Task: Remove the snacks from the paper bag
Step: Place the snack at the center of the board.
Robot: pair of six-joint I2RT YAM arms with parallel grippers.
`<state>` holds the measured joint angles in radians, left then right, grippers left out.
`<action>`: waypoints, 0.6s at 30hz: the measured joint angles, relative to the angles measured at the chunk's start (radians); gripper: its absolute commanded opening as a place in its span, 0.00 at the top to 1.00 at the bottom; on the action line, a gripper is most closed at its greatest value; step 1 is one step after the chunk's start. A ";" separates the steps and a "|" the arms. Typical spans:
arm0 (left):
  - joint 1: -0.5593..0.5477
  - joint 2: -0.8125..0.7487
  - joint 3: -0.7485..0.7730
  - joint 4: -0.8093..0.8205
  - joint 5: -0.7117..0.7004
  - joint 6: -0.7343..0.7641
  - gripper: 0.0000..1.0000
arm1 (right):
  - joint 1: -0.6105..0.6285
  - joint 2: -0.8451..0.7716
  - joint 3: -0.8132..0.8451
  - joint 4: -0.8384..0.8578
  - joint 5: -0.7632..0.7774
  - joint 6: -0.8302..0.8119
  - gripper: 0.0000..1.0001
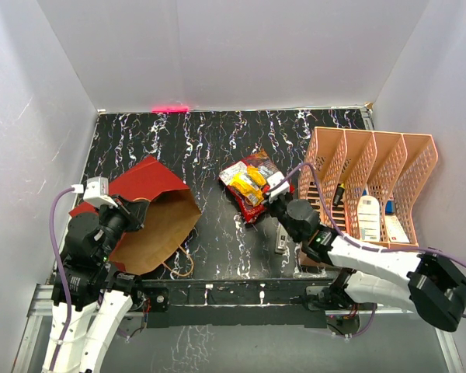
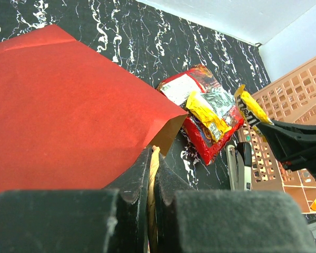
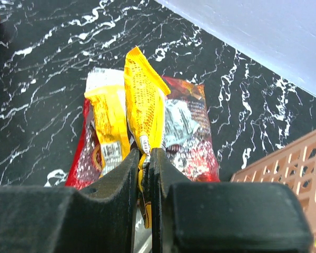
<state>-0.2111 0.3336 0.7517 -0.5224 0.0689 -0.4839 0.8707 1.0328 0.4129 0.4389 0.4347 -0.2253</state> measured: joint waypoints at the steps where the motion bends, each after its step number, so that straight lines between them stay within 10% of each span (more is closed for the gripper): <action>1: 0.000 0.000 0.000 0.000 0.000 0.000 1.00 | -0.021 0.016 0.006 0.014 -0.020 0.003 0.93; 18: 0.000 -0.006 0.000 0.000 0.000 0.000 1.00 | -0.226 0.340 0.123 0.175 -0.330 0.036 0.93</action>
<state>-0.2111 0.3275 0.7517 -0.5228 0.0689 -0.4839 0.6449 1.3731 0.5358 0.6144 0.1047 -0.1890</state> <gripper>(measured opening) 0.008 0.132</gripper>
